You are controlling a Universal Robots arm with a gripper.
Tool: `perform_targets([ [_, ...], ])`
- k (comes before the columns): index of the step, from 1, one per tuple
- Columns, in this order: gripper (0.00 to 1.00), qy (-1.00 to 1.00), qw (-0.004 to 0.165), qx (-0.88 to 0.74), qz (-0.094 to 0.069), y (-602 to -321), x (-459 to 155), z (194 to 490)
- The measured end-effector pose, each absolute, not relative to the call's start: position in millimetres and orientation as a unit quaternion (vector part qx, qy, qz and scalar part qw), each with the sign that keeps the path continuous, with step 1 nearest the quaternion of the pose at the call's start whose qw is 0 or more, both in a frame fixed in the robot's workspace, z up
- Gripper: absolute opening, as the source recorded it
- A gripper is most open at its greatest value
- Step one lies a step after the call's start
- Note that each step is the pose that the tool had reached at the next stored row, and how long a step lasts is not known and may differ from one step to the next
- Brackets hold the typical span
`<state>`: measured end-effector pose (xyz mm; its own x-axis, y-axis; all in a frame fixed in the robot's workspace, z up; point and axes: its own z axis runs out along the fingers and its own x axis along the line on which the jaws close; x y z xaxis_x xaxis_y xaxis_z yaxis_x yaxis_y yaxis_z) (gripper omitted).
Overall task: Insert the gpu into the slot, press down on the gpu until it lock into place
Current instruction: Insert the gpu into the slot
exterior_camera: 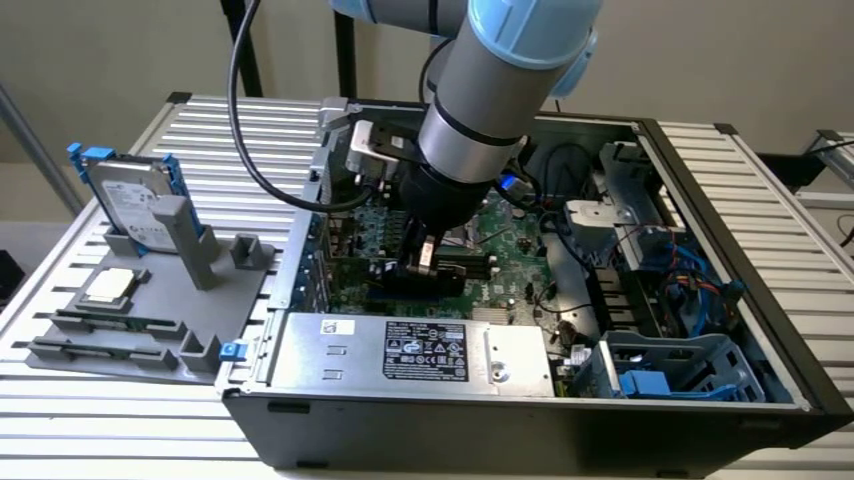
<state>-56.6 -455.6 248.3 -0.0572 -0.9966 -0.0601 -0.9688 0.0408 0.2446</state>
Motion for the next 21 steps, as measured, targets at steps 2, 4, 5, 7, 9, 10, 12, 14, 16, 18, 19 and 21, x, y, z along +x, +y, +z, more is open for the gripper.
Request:
perform_targets([
  [2,0.26,-0.719,0.063,0.684,-0.111,-455.6,-56.6,248.3],
  [4,0.26,-0.719,0.064,0.684,-0.111,-455.6,-56.6,248.3],
  [5,0.26,-0.719,0.064,0.684,-0.111,-455.6,-56.6,248.3],
  [7,0.26,-0.719,0.064,0.684,-0.111,-455.6,-56.6,248.3],
  [9,0.26,-0.719,0.064,0.684,-0.111,-455.6,-56.6,248.5],
  [10,0.26,-0.719,0.064,0.684,-0.111,-455.6,-56.5,248.8],
  [12,0.26,-0.719,0.064,0.683,-0.111,-455.6,-56.4,249.2],
  [14,0.26,-0.719,0.065,0.683,-0.112,-455.6,-56.3,249.6],
  [16,0.26,-0.718,0.065,0.683,-0.112,-455.6,-56.1,250.4],
  [18,0.26,-0.718,0.066,0.683,-0.113,-455.5,-55.9,251.9],
  [19,0.26,-0.718,0.066,0.683,-0.113,-455.6,-55.8,253.2],
  [21,0.26,-0.718,0.067,0.683,-0.114,-455.6,-55.6,254.7],
])
